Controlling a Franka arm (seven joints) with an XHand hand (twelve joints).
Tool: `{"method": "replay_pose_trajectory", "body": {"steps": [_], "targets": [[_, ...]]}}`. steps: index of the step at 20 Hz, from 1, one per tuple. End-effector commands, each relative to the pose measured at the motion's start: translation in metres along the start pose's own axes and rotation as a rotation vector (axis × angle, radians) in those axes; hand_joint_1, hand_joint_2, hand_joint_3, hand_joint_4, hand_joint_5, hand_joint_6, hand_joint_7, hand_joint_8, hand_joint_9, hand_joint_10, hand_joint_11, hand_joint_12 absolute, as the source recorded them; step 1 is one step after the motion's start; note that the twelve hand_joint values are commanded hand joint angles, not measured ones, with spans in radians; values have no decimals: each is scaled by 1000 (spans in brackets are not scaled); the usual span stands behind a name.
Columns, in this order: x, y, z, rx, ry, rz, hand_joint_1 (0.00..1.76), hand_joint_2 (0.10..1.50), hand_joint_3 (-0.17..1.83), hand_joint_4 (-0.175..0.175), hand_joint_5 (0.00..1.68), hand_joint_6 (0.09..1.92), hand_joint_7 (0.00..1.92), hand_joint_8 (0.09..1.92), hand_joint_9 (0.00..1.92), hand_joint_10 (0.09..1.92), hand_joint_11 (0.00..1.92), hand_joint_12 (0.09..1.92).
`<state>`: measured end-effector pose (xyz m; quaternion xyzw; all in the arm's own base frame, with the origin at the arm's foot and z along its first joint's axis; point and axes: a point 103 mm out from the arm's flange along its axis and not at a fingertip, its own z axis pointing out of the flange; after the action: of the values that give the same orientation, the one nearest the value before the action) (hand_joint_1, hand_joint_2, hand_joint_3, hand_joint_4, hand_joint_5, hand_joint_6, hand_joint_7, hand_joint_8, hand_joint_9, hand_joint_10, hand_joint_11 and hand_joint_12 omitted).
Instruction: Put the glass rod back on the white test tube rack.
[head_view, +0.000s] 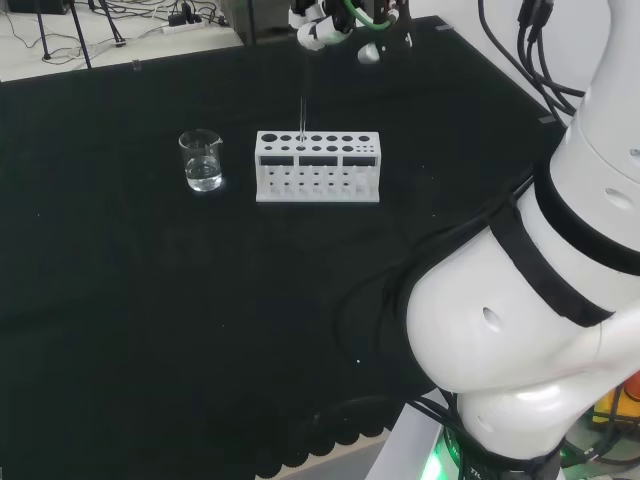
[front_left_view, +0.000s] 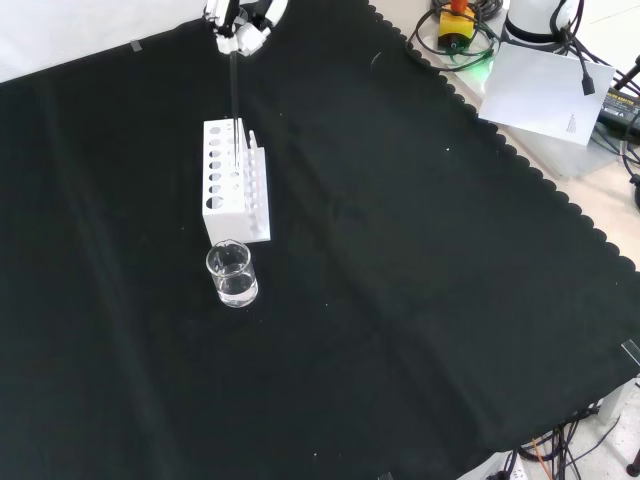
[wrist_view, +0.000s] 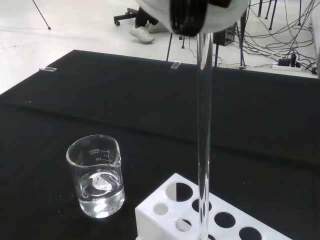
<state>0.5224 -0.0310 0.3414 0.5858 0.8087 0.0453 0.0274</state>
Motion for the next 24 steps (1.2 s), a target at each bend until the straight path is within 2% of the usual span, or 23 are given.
{"method": "replay_pose_trajectory", "body": {"steps": [1, 14, 24], "targets": [[0, 5, 3, 9, 6, 1, 1302, 867, 390, -175, 1164, 455, 1116, 1162, 1744, 772, 1664, 671], [-11, 6, 19, 23, 12, 12, 1302, 863, 397, -175, 1164, 458, 1117, 1163, 1745, 775, 1665, 673], [-12, 9, 53, 77, 23, 4, 1302, 860, 403, -175, 1163, 460, 1118, 1162, 1745, 777, 1666, 674]]}}
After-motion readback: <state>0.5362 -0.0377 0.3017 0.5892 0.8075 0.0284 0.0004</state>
